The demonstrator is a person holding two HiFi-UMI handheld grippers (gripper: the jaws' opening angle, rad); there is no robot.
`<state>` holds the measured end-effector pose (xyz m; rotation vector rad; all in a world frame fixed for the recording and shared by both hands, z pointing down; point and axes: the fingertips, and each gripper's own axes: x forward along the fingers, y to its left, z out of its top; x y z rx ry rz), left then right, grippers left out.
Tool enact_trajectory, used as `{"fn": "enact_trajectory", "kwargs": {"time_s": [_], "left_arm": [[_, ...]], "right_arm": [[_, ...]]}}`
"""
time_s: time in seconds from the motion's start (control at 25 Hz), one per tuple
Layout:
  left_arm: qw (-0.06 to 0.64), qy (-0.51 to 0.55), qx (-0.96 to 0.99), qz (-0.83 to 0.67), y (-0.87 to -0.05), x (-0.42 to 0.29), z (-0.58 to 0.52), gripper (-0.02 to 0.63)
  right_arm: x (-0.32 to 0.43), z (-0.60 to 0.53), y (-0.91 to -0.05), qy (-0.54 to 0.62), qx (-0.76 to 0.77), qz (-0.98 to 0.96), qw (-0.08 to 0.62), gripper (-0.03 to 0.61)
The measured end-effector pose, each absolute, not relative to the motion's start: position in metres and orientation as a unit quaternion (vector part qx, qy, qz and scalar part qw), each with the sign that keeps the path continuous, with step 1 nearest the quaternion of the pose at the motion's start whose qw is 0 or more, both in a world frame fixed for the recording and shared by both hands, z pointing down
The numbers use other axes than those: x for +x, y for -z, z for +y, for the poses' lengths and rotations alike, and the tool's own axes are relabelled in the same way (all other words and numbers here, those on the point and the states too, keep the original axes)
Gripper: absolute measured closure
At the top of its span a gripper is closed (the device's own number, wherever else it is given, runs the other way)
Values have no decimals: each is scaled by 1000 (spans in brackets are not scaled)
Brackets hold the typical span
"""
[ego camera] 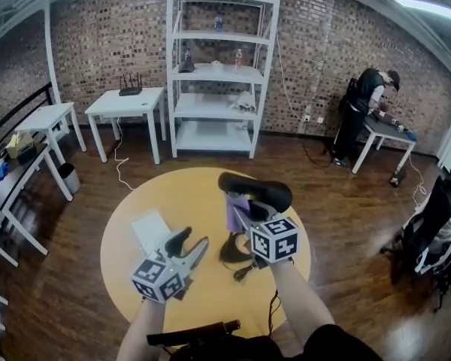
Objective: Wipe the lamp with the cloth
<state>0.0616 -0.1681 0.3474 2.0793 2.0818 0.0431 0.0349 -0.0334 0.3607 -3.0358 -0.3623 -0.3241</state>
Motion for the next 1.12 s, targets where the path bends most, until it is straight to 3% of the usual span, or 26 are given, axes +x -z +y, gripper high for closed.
{"fn": "enact_trajectory", "kwargs": {"time_s": [0.24,0.4,0.88,1.0,1.12], "left_arm": [[107,-7,685,720,-341,61,-165,400],[114,-5,677,727,-338,60,-165,400],[136,3,673,727,-342,63,-174,400],[137,-1,687,714,-346,59,-170,400],[128,-3,701,701,-350,56,-165,400]], "right_arm": [[12,-8,-373,151,-969,-193,-33,480],[2,-7,-379,170,-964,-200,-38,480],[43,-72,-349,158,-975,-124,-94,480],[46,-57,-354,147,-981,-116,-58,480],[40,-43,-353,101,-989,-98,34,480]]}}
